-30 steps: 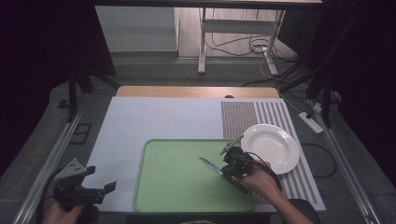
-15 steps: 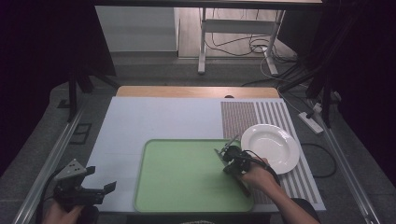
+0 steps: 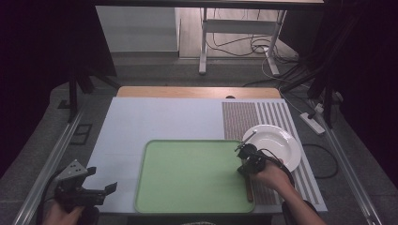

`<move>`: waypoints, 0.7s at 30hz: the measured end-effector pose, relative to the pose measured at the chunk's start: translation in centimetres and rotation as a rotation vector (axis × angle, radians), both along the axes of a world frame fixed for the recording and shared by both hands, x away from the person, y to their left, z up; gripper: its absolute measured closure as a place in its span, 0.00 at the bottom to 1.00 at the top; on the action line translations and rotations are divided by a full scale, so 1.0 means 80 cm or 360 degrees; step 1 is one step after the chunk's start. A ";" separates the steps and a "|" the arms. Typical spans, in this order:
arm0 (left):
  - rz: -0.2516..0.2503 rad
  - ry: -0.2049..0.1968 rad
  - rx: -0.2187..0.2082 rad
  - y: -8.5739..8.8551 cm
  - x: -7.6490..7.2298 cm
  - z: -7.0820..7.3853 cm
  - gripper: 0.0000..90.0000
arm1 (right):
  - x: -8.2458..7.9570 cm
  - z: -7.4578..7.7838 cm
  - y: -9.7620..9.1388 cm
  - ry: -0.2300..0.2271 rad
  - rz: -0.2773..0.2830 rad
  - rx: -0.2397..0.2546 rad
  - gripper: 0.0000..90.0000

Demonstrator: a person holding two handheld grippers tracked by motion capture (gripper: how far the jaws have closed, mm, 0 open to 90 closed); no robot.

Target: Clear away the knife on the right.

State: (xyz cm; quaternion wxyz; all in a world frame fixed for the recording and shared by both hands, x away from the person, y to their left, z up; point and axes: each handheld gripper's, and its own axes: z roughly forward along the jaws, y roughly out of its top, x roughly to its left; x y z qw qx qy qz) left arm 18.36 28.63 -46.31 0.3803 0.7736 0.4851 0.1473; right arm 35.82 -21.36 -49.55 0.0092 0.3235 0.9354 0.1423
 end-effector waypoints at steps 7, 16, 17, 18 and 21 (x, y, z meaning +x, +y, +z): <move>-0.0004 0.0004 -0.0014 0.001 0.000 0.000 0.02 | 0.000 0.008 0.006 -0.0030 -0.0014 0.0075 0.93; -0.0002 0.0007 -0.0070 0.006 0.000 0.000 0.02 | -0.005 0.018 0.019 -0.0128 0.0007 0.0155 0.73; -0.0003 0.0009 -0.0069 0.006 0.000 0.000 0.02 | -0.006 0.020 0.020 -0.0141 0.0008 0.0175 0.67; -0.0004 0.0009 -0.0068 0.006 0.000 0.000 0.02 | -0.006 0.021 0.020 -0.0144 0.0009 0.0177 0.66; -0.0005 0.0009 -0.0067 0.006 0.000 0.000 0.02 | -0.007 0.022 0.022 -0.0153 0.0014 0.0214 0.57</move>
